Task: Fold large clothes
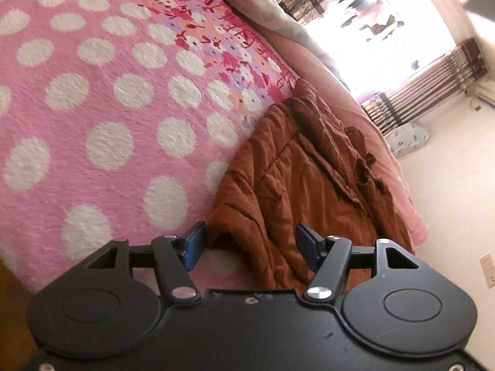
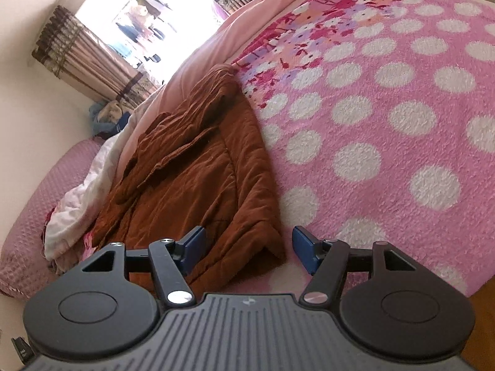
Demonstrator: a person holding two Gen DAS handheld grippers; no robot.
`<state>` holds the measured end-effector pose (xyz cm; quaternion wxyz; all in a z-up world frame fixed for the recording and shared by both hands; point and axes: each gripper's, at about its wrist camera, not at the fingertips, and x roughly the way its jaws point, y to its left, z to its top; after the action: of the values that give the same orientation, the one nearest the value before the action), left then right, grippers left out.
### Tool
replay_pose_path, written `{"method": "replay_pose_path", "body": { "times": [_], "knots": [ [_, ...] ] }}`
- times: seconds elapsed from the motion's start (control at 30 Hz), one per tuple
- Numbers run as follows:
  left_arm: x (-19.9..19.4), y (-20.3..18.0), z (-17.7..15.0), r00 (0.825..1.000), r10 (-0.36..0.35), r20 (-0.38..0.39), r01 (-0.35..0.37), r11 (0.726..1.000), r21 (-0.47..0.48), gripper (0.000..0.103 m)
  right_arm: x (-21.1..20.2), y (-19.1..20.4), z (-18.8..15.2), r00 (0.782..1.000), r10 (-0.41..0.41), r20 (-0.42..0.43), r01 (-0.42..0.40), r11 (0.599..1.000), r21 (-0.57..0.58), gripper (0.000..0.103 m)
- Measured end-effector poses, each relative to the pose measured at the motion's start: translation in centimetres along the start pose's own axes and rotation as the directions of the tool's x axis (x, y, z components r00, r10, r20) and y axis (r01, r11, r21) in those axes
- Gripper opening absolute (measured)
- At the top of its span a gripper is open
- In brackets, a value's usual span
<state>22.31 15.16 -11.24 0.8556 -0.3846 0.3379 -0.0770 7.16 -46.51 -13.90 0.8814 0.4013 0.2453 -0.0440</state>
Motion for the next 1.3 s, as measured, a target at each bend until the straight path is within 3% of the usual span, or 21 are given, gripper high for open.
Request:
{"method": "replay_pose_path", "body": {
  "times": [0.3, 0.37, 0.4, 0.47, 0.5, 0.57, 0.63, 0.73, 0.8, 0.9, 1.07, 1.3],
  "knots": [
    [1.2, -1.0, 0.0, 0.999, -0.027, -0.018, 0.027, 1.0, 0.014, 0.064, 1.2, 0.8, 0.3, 1.0, 0.017, -0.022, -0.016, 1.0, 0.004, 0.079],
    [1.4, -1.0, 0.3, 0.999, -0.025, -0.021, 0.025, 1.0, 0.002, 0.057, 1.3, 0.7, 0.4, 1.0, 0.019, -0.017, -0.018, 1.0, 0.021, 0.079],
    [1.5, -1.1, 0.5, 0.999, -0.021, -0.028, 0.021, 1.0, 0.001, 0.056, 1.3, 0.7, 0.5, 1.0, 0.021, -0.019, -0.02, 0.999, 0.028, 0.075],
    [1.6, -1.3, 0.8, 0.999, -0.022, -0.033, 0.022, 1.0, 0.007, 0.053, 1.6, 0.8, 0.5, 0.999, 0.011, -0.044, -0.01, 1.0, 0.025, 0.05],
    [1.6, -1.4, 0.9, 0.999, -0.022, -0.036, 0.022, 1.0, 0.02, 0.039, 1.8, 0.8, 0.6, 0.998, 0.005, -0.062, -0.004, 1.0, 0.024, 0.033],
    [1.6, -1.7, 0.9, 0.999, -0.01, -0.045, 0.012, 0.999, 0.046, 0.017, 1.9, 0.8, 0.5, 0.996, -0.007, -0.092, 0.009, 0.999, 0.031, 0.027],
    [1.6, -1.7, 0.8, 0.999, -0.016, -0.047, 0.019, 0.999, 0.049, 0.015, 1.6, 0.5, 0.4, 0.995, 0.018, -0.101, -0.012, 0.998, 0.061, 0.015],
    [1.4, -2.5, 1.0, 0.999, -0.024, -0.039, 0.027, 0.996, 0.083, 0.012, 1.2, -0.5, 0.8, 0.99, 0.119, -0.078, -0.104, 0.98, 0.169, 0.013],
    [1.1, -3.6, 1.5, 0.998, -0.048, -0.03, 0.051, 0.993, 0.11, 0.012, 0.9, -0.8, 1.3, 0.976, 0.216, -0.038, -0.202, 0.951, 0.233, 0.012],
    [0.7, -5.7, 3.2, 0.995, -0.102, -0.006, 0.102, 0.984, 0.145, 0.012, 0.6, 0.0, 2.7, 0.952, 0.306, 0.021, -0.302, 0.923, 0.239, 0.012],
    [1.9, -10.2, 7.6, 0.982, -0.185, 0.022, 0.177, 0.963, 0.205, 0.012, 1.6, 3.0, 7.0, 0.923, 0.374, 0.086, -0.384, 0.903, 0.193, 0.011],
    [8.1, -16.9, 16.1, 0.98, -0.179, 0.088, 0.142, 0.936, 0.322, 0.012, 6.8, 7.1, 16.0, 0.909, 0.391, 0.145, -0.414, 0.89, 0.192, 0.011]
  ]
}}
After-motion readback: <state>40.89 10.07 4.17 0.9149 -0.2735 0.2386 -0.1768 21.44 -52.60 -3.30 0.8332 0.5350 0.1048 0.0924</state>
